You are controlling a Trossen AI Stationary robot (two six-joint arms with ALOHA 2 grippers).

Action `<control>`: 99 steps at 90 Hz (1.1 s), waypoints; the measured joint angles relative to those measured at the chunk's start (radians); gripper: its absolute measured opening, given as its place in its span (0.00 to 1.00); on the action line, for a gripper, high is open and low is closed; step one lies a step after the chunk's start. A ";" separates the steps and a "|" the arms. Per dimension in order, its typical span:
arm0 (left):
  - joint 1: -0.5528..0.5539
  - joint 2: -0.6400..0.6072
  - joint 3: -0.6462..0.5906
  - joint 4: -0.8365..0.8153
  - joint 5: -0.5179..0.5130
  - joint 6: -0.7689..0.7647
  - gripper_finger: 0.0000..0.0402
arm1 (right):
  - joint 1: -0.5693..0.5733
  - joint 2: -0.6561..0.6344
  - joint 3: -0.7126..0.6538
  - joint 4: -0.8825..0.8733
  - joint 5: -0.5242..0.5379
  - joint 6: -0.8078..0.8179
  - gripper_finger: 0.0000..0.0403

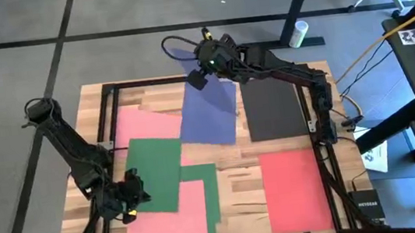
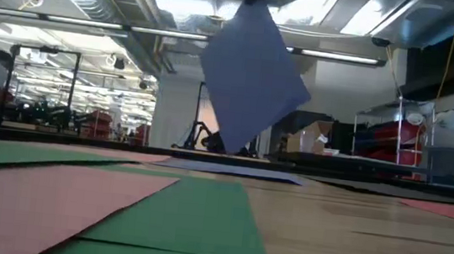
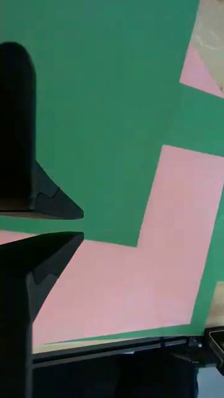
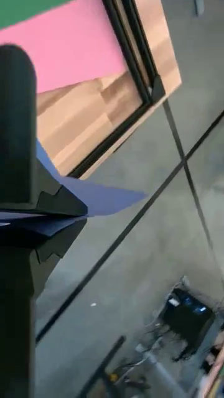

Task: Organize paper
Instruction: Stack the blue paper on top of the other blue papers on the table

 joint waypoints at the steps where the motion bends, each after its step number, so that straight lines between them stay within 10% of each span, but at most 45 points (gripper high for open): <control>1: 0.000 0.000 0.000 0.000 0.000 0.000 0.07 | -0.001 0.000 -0.008 0.005 0.000 0.005 0.00; 99: -0.009 0.001 0.000 -0.003 0.000 -0.024 0.07 | -0.142 -0.100 -0.308 -0.004 -0.080 0.203 0.00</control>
